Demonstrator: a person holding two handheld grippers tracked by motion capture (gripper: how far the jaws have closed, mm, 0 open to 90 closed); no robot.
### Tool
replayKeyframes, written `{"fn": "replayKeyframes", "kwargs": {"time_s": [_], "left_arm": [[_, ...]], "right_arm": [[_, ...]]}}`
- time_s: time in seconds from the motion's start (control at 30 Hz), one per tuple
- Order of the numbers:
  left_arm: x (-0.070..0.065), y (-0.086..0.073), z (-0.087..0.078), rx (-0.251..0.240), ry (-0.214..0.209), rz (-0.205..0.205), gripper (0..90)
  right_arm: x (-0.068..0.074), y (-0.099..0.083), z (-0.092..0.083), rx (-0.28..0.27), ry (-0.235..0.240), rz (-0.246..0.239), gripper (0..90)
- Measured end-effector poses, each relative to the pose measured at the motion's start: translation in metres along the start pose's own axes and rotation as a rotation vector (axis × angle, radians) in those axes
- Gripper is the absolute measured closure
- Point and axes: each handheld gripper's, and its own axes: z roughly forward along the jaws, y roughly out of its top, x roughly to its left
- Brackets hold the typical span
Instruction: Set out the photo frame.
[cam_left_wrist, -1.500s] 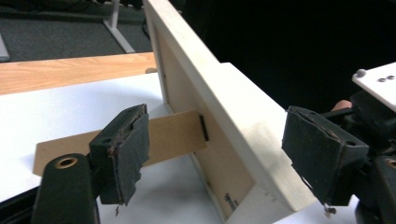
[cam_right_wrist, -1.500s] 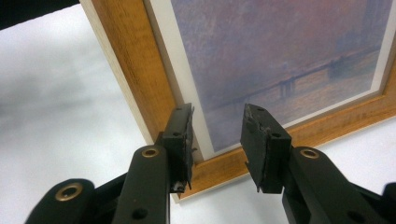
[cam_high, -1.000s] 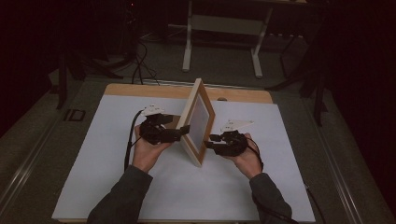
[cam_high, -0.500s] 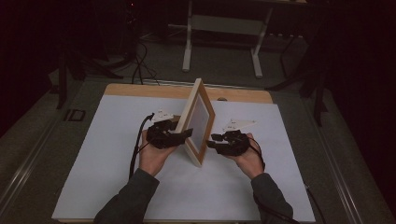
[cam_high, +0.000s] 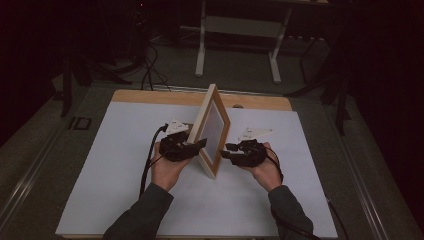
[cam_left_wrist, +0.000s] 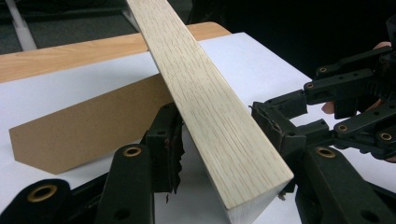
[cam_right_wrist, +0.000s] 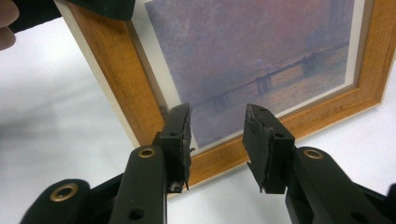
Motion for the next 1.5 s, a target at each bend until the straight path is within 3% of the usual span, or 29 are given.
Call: {"fn": "replayKeyframes", "kwargs": {"time_s": [0.33, 0.8, 1.03, 1.5], "left_arm": [[0.003, 0.002, -0.001, 0.015, 0.012, -0.007, 58.2], [0.02, 0.004, -0.007, 0.009, 0.044, -0.04, 65.9], [0.027, 0.005, -0.008, 0.01, 0.035, -0.048, 67.3], [0.045, 0.007, -0.012, 0.018, -0.028, -0.075, 69.0]], "right_arm": [[-0.003, -0.001, -0.003, -0.004, -0.002, 0.006, 60.9], [-0.002, 0.001, -0.003, 0.002, 0.001, -0.003, 61.4], [-0.003, 0.002, -0.004, 0.001, -0.002, -0.005, 61.4], [-0.006, 0.001, -0.006, 0.0, -0.012, 0.005, 61.4]]}}
